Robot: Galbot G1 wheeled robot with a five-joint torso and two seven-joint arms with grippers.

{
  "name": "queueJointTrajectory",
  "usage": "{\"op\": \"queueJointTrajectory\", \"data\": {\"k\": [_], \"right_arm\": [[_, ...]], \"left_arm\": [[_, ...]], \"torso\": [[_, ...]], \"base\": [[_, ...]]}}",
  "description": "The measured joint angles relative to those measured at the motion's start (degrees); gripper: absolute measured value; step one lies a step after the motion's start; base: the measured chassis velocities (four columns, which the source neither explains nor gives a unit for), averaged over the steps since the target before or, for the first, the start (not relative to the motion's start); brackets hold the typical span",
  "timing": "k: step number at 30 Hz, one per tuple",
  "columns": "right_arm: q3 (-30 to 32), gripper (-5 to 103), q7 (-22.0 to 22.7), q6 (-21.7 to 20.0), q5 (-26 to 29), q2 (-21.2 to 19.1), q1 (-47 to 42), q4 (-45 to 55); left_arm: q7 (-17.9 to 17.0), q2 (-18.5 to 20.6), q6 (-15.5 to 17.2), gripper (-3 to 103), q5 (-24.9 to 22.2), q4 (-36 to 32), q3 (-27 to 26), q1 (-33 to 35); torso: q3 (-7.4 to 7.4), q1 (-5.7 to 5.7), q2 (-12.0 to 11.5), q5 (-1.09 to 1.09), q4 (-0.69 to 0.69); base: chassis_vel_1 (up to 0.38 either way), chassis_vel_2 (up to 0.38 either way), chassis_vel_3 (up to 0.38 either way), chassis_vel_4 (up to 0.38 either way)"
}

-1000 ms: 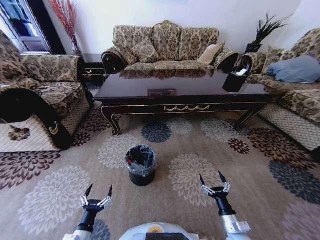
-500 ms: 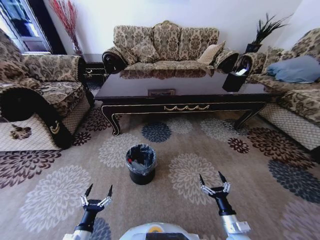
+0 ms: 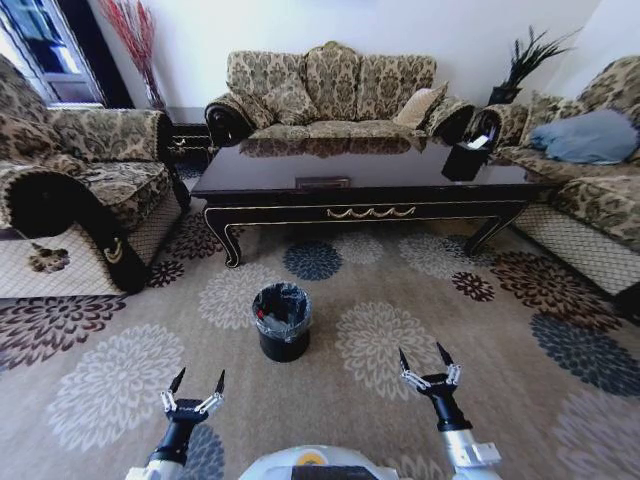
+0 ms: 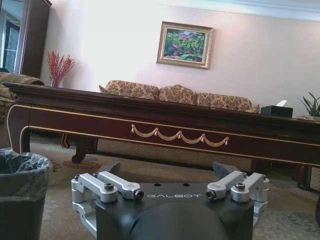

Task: Move to the front of the table and pick up the trash from the floor, then place it into the trash bin.

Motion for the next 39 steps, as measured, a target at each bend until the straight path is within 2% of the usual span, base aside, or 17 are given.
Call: {"op": "queueJointTrajectory", "data": {"k": [39], "right_arm": [[0.0, 100, 0.0, -0.02, 0.01, 0.0, 0.0, 0.0]], "left_arm": [[-0.01, 0.0, 0.02, 100, 0.0, 0.0, -0.01, -0.01]], "torso": [[0.0, 0.0, 0.0, 0.0, 0.0]], "base": [[0.091, -0.093, -0.088, 0.093]]}}
